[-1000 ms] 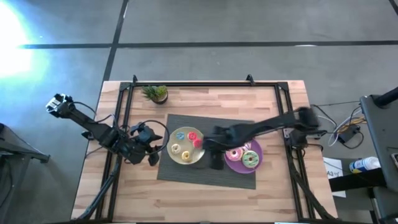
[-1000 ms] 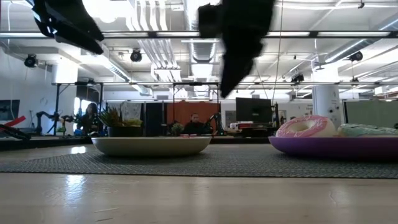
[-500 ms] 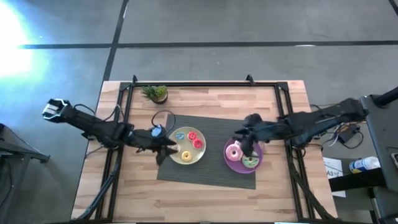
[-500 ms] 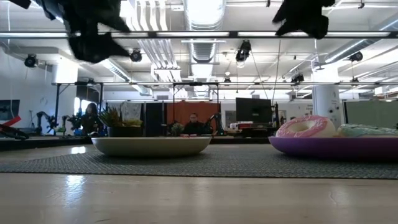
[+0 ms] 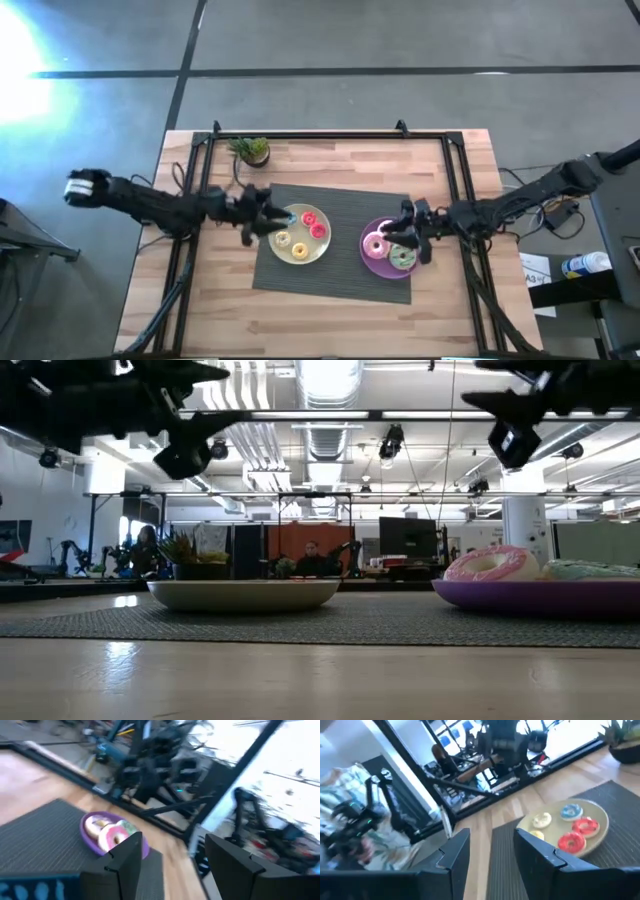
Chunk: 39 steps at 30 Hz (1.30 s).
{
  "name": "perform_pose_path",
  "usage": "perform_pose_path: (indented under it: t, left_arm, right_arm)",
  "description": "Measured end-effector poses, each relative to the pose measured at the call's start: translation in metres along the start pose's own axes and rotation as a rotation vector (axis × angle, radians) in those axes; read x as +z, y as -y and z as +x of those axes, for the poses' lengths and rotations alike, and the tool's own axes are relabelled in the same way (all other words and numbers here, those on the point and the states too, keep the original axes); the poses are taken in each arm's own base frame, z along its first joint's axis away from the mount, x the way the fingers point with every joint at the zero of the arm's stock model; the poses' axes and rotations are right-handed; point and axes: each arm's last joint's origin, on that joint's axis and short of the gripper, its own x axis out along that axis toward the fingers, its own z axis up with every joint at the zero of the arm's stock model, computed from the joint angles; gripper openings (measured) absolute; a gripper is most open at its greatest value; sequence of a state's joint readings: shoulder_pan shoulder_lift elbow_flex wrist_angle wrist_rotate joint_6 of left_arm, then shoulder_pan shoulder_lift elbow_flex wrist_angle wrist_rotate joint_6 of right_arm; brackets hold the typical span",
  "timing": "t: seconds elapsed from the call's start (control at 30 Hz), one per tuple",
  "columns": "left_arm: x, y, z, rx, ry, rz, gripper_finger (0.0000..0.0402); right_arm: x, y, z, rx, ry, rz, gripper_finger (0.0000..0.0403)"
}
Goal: Pick & Place donuts
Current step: Return to Home Position
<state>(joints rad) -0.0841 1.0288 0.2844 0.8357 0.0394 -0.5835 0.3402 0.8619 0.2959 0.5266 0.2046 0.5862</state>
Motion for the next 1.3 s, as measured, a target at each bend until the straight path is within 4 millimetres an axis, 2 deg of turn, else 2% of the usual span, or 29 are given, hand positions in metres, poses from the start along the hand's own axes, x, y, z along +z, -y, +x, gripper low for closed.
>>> perform_pose_path:
  t: [0.13,0.3,0.43,0.67,0.97,1.3]
  left_arm:
    - [0.026,-0.022,-0.013,-0.115,-0.029,0.029,0.0190]
    - [0.035,-0.042,-0.035,-0.150,-0.057,0.029,0.0190]
    - [0.027,-0.050,-0.051,-0.117,-0.044,0.015,0.0190]
    - [0.000,-0.055,-0.074,-0.106,-0.056,-0.078,0.0190]
    - [0.005,-0.047,-0.080,-0.147,0.009,-0.009,0.0190]
    - [0.002,-0.048,-0.081,-0.144,-0.037,-0.391,0.0190]
  right_arm:
    - [-0.005,0.022,-0.016,0.016,0.004,0.047,0.0143]
    - [-0.025,0.047,-0.035,-0.029,0.006,0.118,0.0143]
    - [-0.040,0.058,-0.044,-0.073,-0.031,0.184,0.0143]
    - [-0.053,0.066,-0.046,-0.179,-0.155,0.156,0.0143]
    - [-0.057,0.069,-0.047,-0.210,-0.194,0.153,0.0143]
    - [-0.057,0.069,-0.047,-0.210,-0.194,0.153,0.0144]
